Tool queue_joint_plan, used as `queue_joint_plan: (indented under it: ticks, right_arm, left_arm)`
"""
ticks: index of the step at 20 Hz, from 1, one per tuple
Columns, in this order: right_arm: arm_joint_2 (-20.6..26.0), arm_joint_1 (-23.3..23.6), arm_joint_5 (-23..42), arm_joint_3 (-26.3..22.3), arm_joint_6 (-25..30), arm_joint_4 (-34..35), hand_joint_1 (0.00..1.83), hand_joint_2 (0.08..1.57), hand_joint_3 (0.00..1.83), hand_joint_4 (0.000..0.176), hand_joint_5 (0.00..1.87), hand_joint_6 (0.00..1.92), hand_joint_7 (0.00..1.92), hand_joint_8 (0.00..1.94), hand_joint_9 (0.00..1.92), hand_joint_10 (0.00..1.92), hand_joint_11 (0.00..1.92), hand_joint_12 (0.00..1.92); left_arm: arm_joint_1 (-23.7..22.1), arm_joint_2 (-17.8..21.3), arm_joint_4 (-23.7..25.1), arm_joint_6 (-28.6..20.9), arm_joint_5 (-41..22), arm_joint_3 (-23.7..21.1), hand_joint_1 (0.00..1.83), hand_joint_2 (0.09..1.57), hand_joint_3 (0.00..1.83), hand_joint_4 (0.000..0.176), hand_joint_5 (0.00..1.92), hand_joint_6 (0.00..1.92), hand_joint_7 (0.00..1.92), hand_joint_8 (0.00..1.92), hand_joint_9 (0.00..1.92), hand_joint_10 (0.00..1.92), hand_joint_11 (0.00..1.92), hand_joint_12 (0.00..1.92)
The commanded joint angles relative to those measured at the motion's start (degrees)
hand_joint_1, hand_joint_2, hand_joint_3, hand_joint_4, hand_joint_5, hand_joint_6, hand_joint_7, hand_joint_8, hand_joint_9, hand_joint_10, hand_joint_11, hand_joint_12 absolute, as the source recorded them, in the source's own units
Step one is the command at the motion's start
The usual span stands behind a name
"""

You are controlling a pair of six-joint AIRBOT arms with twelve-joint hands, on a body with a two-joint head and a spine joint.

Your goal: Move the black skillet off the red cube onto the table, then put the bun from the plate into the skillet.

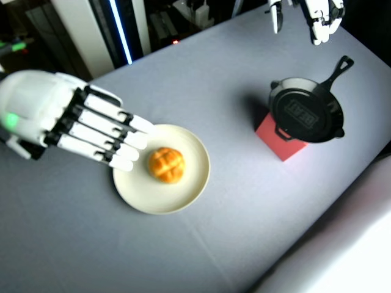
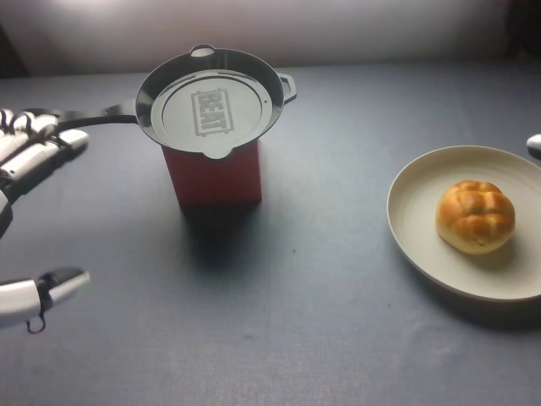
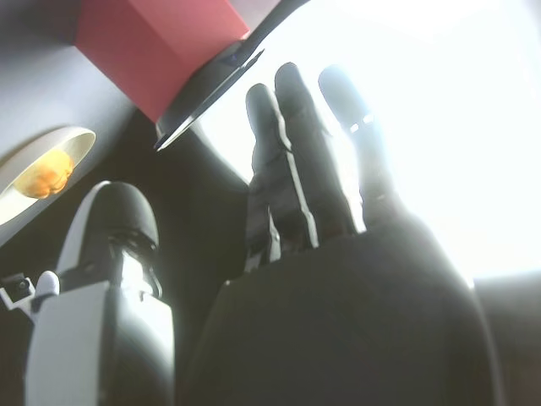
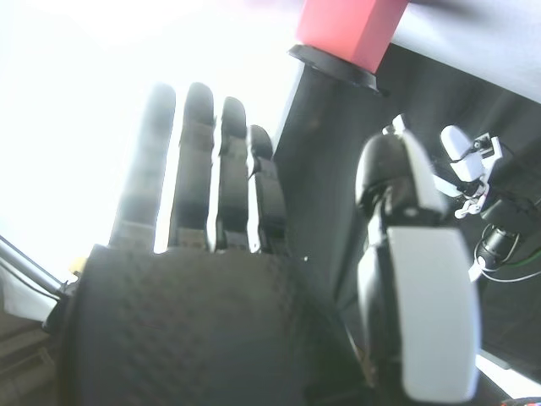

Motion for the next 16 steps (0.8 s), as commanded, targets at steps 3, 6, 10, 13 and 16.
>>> queue_joint_plan:
  ticks: [3, 6, 10, 13, 16]
  right_arm:
    - [0.04, 0.55, 6.69, 0.41, 0.32, 0.74, 0.75, 1.27, 0.0, 0.0, 0.43, 0.0, 0.31, 0.0, 0.28, 0.01, 0.1, 0.53]
    - [0.04, 0.56, 6.34, 0.44, 0.32, 0.68, 0.74, 1.27, 0.0, 0.0, 0.43, 0.0, 0.3, 0.0, 0.27, 0.0, 0.09, 0.52]
    - [-0.08, 0.73, 6.08, 0.52, 0.32, 0.39, 0.8, 1.27, 0.0, 0.0, 0.43, 0.0, 0.3, 0.0, 0.29, 0.0, 0.12, 0.47]
    - [-0.39, 0.68, 5.57, 0.51, 0.33, 0.19, 0.79, 1.27, 0.0, 0.0, 0.44, 0.0, 0.3, 0.0, 0.3, 0.0, 0.14, 0.48]
    - [-0.51, 0.68, 5.1, 0.52, 0.41, -0.01, 0.8, 1.26, 0.0, 0.0, 0.44, 0.0, 0.31, 0.0, 0.31, 0.0, 0.14, 0.49]
  left_arm:
    - [-0.83, -0.15, 0.86, -0.25, -6.52, 0.62, 0.8, 0.89, 0.01, 0.052, 0.31, 0.01, 0.15, 0.0, 0.14, 0.01, 0.0, 0.58]
    - [-4.57, -1.68, 0.1, -0.24, -3.25, 3.68, 0.79, 0.92, 0.01, 0.059, 0.28, 0.0, 0.15, 0.0, 0.1, 0.0, 0.0, 0.41]
    - [-13.51, -5.88, -1.87, 0.66, 6.9, 11.33, 0.93, 1.0, 0.01, 0.036, 0.35, 0.0, 0.21, 0.0, 0.11, 0.0, 0.0, 0.23]
    - [-20.31, -8.88, -5.34, 5.12, 17.64, 17.3, 0.87, 0.97, 0.0, 0.044, 0.43, 0.0, 0.31, 0.0, 0.2, 0.01, 0.0, 0.43]
    - [-23.63, -11.22, -6.73, 5.77, 23.39, 21.71, 0.87, 0.95, 0.0, 0.051, 0.45, 0.0, 0.33, 0.0, 0.23, 0.01, 0.0, 0.48]
